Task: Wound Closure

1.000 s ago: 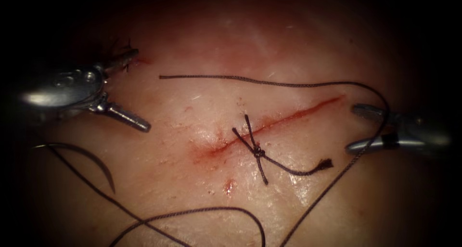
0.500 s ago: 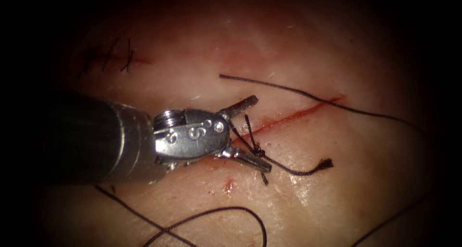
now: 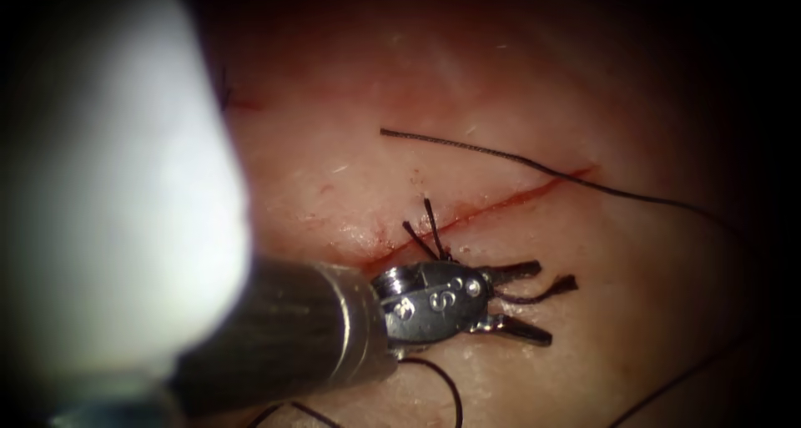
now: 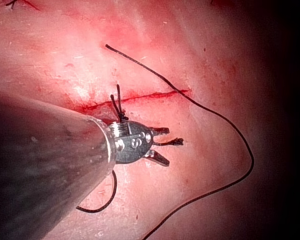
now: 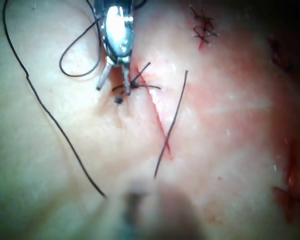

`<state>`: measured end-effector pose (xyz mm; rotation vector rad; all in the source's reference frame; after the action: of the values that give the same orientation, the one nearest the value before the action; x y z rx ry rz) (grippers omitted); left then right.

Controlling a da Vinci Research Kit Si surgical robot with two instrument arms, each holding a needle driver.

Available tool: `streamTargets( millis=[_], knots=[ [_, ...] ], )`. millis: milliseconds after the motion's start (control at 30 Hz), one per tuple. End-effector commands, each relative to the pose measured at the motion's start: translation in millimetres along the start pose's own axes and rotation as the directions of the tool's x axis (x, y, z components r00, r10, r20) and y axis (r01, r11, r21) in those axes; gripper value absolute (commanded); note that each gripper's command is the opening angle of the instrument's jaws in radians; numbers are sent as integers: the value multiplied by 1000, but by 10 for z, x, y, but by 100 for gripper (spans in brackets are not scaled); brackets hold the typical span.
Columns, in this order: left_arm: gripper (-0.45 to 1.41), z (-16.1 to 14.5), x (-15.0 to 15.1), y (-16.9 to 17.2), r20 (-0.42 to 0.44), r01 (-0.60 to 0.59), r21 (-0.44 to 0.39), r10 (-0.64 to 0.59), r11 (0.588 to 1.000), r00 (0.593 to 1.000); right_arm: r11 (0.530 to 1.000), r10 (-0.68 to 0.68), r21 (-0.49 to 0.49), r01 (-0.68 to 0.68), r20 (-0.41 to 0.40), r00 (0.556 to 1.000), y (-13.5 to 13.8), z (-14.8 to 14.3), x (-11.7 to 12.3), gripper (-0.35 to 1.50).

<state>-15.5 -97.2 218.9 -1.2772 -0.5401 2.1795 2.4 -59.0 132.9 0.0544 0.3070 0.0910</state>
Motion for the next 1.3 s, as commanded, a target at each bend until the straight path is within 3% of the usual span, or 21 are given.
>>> streamTargets(
  millis=[33, 67, 100, 167, 200, 367, 500, 533, 733, 800, 833, 1033, 1067, 1167, 1300],
  knots=[
    [49, 9, -7, 2, 2, 12, 20, -12, 1000, 1000, 998, 61, 32, -58, -104, 993, -13, 10, 30, 128],
    [49, 9, -7, 2, 2, 12, 20, -12, 1000, 1000, 998, 61, 32, -58, -104, 993, -13, 10, 30, 128],
    [49, 11, -6, -1, 2, 13, 32, -13, 999, 1000, 994, 101, 64, -91, -175, 979, -26, 21, 47, 128],
    [49, 12, -5, -2, 1, 14, 33, -14, 999, 1000, 992, 111, 75, -98, -193, 975, -32, 28, 54, 128],
    [49, 19, -2, -4, -5, 17, 39, -17, 999, 1000, 989, 125, 104, -103, -221, 967, -57, 55, 72, 128],
    [51, 34, 3, -5, -13, 21, 47, -21, 999, 1000, 984, 160, 110, -137, -239, 958, -90, 105, 87, 128],
    [-5, 33, 4, -8, -14, 21, 26, -20, 999, 1000, 979, 200, 105, -177, -280, 939, -93, 108, 84, 128],
    [-45, 32, 6, -8, -15, 22, 18, -21, 1000, 1000, 978, 201, 108, -177, -280, 939, -94, 109, 85, 128],
    [-45, 25, 11, -5, -18, -4, 5, 4, 1000, 1000, 977, 205, 120, -176, -294, 934, -106, 119, 88, 128],
    [-45, 16, 16, -7, -21, -13, -6, 13, 1000, 1000, 964, 262, 139, -225, -384, 885, -114, 128, 92, 126],
    [-45, 7, 21, -12, -22, -22, -14, 22, 1000, 1000, 949, 315, 153, -275, -445, 838, -118, 134, 97, 126],
    [-45, -14, 31, -25, -22, -49, -15, 49, 999, 999, 912, 406, 216, -348, -577, 709, -125, 153, 116, 126],
    [-45, -17, 34, -27, -22, -53, -18, 52, 998, 998, 896, 439, 242, -371, -595, 673, -128, 166, 126, 126],
    [-45, -17, 34, -29, -23, -65, -18, 64, 998, 998, 874, 481, 285, -393, -614, 626, -136, 188, 144, 128],
    [-45, -20, 35, -31, -23, -64, -22, 64, 998, 998, 860, 507, 308, -408, -613, 606, -141, 214, 161, 130]
  ],
)
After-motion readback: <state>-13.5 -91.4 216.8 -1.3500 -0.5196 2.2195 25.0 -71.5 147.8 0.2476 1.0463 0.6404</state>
